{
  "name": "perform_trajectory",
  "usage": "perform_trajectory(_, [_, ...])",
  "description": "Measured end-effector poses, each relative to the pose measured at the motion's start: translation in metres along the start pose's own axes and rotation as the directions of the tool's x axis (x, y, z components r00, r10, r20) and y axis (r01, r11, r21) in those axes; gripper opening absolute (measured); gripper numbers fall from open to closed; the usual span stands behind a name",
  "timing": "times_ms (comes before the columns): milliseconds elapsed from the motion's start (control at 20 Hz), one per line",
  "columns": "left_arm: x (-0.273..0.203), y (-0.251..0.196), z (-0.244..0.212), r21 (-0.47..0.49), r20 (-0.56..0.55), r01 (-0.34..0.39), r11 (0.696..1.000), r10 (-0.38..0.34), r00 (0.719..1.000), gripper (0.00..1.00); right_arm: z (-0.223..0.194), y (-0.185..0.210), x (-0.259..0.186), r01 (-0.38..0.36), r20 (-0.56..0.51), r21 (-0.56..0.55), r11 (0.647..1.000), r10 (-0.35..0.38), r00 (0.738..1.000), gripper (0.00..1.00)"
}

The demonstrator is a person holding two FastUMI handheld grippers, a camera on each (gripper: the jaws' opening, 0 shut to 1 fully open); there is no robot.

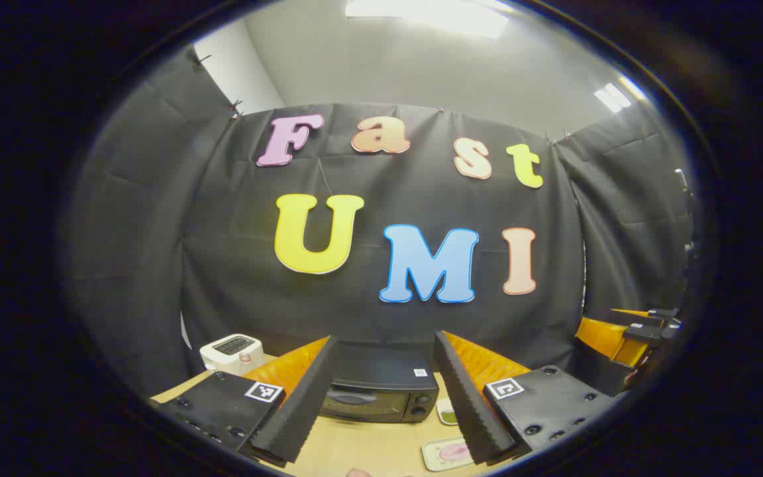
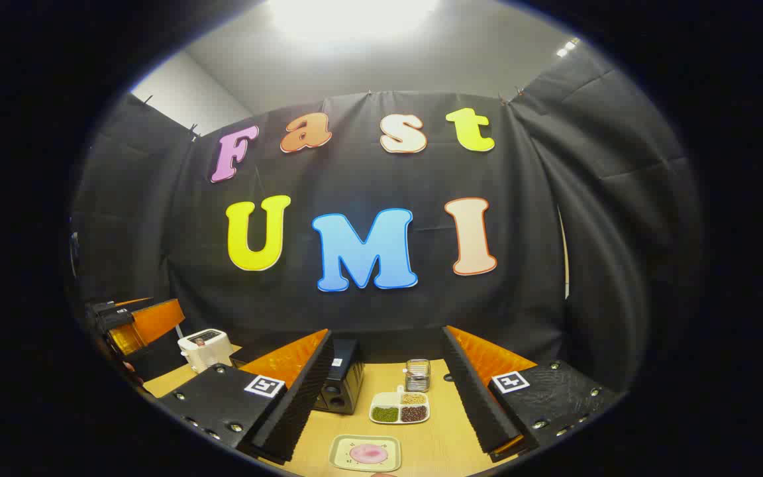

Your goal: Open the electric oven with the left hand, put the food in, and close the electric oven.

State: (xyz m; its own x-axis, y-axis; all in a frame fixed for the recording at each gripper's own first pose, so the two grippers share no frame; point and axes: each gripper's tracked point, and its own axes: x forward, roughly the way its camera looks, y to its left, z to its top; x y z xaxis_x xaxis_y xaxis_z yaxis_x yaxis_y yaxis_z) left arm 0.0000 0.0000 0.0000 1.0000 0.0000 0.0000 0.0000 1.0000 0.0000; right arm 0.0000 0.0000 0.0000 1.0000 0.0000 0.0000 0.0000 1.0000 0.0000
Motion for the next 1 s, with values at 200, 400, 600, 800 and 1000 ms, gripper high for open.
perform_trajectory(200, [-0.003,-0.005,-0.002,-0.015,0.001,-0.009,1.0,0.009,1.0,0.99,-0.003,-0.001,0.006,-0.024,-0.026,0.022,0.999,0.024,0.999,0.98])
perform_trajectory(400, [0.002,0.004,-0.006,-0.004,-0.011,0.017,1.0,-0.017,1.0,0.99,0.0,0.002,0.01,0.009,-0.016,0.037,0.999,-0.009,1.0,0.98])
perform_trajectory(600, [0.014,0.018,-0.006,-0.003,-0.01,0.061,0.998,-0.061,0.998,0.99,-0.003,0.017,0.014,0.041,-0.031,0.059,0.997,-0.039,0.999,0.98])
perform_trajectory(800, [0.025,0.028,-0.011,-0.012,-0.021,0.105,0.994,-0.105,0.994,0.95,-0.004,0.028,0.018,0.072,-0.022,0.071,0.995,-0.071,0.997,0.98])
perform_trajectory(1000, [0.042,0.038,-0.039,-0.03,-0.074,0.113,0.993,-0.115,0.991,0.99,-0.016,0.035,0.019,0.084,-0.039,0.044,0.995,-0.083,0.996,0.98])
